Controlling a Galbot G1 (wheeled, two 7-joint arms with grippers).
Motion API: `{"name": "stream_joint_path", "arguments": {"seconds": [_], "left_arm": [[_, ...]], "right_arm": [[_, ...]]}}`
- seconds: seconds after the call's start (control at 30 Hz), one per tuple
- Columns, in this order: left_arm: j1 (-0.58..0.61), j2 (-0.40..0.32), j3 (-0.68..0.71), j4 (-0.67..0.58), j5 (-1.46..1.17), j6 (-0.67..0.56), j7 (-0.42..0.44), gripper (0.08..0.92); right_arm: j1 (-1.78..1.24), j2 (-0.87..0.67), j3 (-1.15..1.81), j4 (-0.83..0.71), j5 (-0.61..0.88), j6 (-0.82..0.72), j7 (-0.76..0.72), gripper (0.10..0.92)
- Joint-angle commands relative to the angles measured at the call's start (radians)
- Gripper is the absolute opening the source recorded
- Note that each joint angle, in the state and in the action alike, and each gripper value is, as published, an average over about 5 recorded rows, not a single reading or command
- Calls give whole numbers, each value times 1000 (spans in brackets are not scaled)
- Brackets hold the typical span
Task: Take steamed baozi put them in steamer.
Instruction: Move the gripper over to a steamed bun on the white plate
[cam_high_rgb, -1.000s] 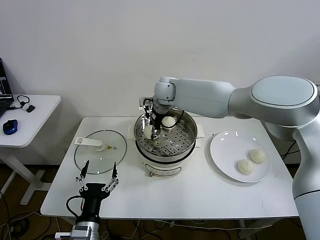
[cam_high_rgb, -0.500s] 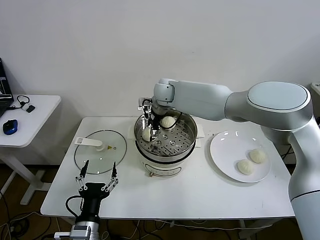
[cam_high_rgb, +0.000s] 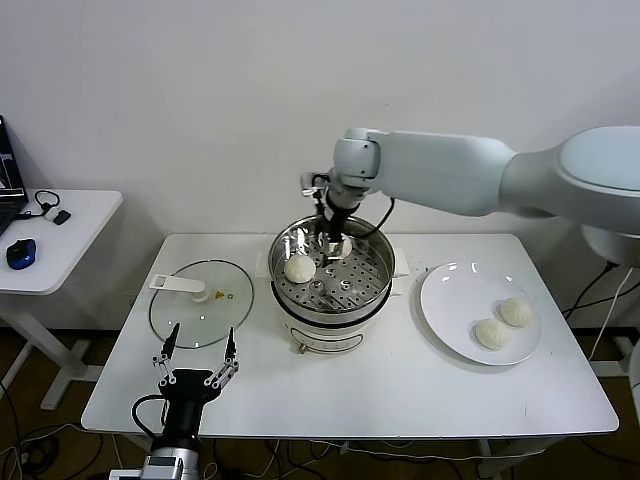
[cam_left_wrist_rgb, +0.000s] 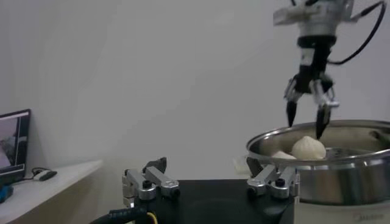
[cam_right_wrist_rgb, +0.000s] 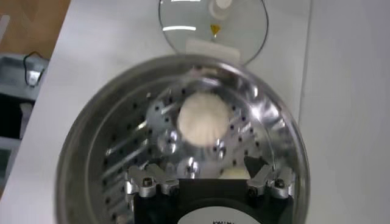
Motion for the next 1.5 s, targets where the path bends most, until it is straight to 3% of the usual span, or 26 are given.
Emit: {"name": "stream_joint_path", "arguments": {"seconds": [0.03,0.43,0.7,1.5], "left_arm": [[9,2,-1,-2,7,-3,-3,823],[8,-5,1,0,8,0,-3,823],[8,-21,6,11,32,2,-1,823],[16,-41,-19,30,40,-1,-8,823]], "right_arm": [[156,-239,-130,155,-21,54,-54,823],[184,-507,-234,274,-174,116,-83,823],[53,-630,-182,231,-304,172,-86,823],[-350,-664,122,8,-509,264,-95,823]]}}
